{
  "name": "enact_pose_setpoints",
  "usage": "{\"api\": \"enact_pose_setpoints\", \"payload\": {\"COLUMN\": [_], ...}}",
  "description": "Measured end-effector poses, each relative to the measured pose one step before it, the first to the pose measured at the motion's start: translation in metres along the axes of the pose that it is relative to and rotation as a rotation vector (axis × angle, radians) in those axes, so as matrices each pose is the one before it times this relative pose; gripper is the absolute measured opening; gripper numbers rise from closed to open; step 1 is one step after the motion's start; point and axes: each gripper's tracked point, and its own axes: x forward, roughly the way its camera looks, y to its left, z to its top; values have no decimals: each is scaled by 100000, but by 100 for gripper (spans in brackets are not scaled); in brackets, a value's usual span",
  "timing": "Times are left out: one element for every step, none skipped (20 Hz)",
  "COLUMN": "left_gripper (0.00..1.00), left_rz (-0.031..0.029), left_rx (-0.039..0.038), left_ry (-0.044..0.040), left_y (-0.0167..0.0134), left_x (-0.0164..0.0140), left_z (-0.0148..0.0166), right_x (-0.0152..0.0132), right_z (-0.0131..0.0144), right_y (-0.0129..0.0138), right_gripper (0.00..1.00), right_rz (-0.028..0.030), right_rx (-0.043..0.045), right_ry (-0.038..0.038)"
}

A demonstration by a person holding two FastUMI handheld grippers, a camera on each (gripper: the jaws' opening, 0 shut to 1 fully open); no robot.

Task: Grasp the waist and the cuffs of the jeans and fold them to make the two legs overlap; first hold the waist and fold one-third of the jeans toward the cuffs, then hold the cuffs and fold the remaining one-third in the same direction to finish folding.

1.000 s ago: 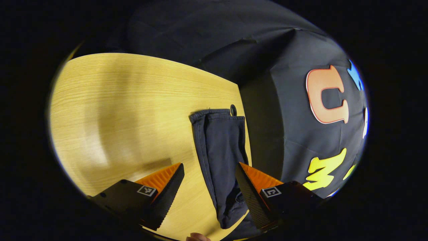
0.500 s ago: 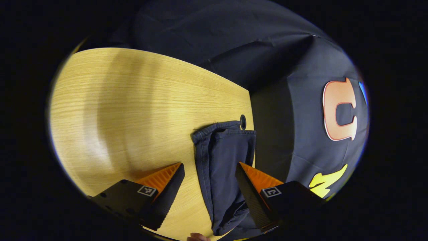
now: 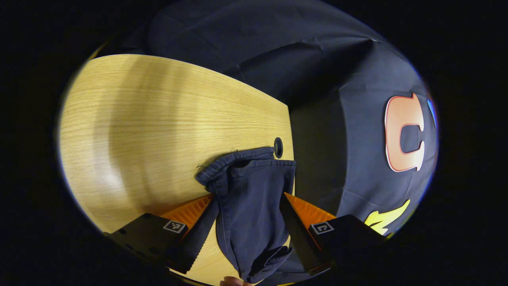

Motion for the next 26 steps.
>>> {"api": "enact_pose_setpoints", "payload": {"left_gripper": [99,98,97,94,78,58,37,17,13,6,5,4,4,0,4,4,4,4,4,4,4,4,4,4,4,4], "left_rz": [-1015,-1381,-1367,1724,1474,830,-1944,-2214,-1868,-194,-332,-1528,-2881,-1208,-391,-449,-1196,-551,-678,-574,-598,-1135,-683,-1115,-1999,-1886], "left_rx": [-1198,-1738,-927,72,-947,-2293,-4060,-2086,-232,1435,2139,803,964,2089,2378,2242,2073,2123,2508,2166,2363,3006,3617,3121,2757,2977], "left_ry": [-836,-302,-655,478,1266,-121,-1019,392,-330,268,283,384,-349,-49,-247,-6,-30,-208,-221,-104,-402,-252,-211,-161,352,-312], "left_y": [-78,-23,-11,726,838,817,57,-174,-199,97,1,-651,-886,-358,-415,-822,-845,-670,-725,-648,-890,-1074,-1228,-1072,-1610,-1490], "left_x": [313,469,523,214,287,311,48,356,-193,-367,70,-49,-402,-328,-85,-277,-168,-290,-212,-138,-281,-306,-351,-267,-323,-395], "left_z": [0,107,204,-493,-441,164,302,7,-57,-104,-162,-132,-45,-72,2,-141,-141,-117,-257,-269,-207,-409,-427,-517,-855,-720], "right_x": [-170,-201,-227,-238,-238,-172,-158,-76,-85,-112,-82,-68,-58,-12,50,97,34,-56,-66,-176,-157,-90,-105,-82,-97,-208], "right_z": [141,45,109,64,231,159,215,78,180,36,31,-4,61,-4,-19,-80,52,80,39,11,103,82,120,13,153,162], "right_y": [-543,-489,-565,-475,-416,-421,-426,-349,-314,-272,-170,-17,-16,34,18,145,181,145,11,-53,-211,-234,-314,-192,-330,-188], "right_gripper": [84,84,84,84,84,84,84,84,84,84,84,84,84,84,84,84,84,84,84,84,84,84,84,84,84,84], "right_rz": [-1341,-1080,-975,-991,-722,-888,-646,-683,-435,-501,-169,-16,219,246,381,409,548,472,546,215,-27,-227,-488,-368,-705,-325], "right_rx": [590,426,219,23,82,77,104,397,506,177,21,-103,-85,-91,176,346,490,184,-111,-196,104,182,155,158,340,764], "right_ry": [110,-115,-47,-61,-292,-125,-205,-134,-224,196,63,100,-8,135,354,422,-98,-271,-134,-275,-127,-213,-245,-219,-357,-465]}}
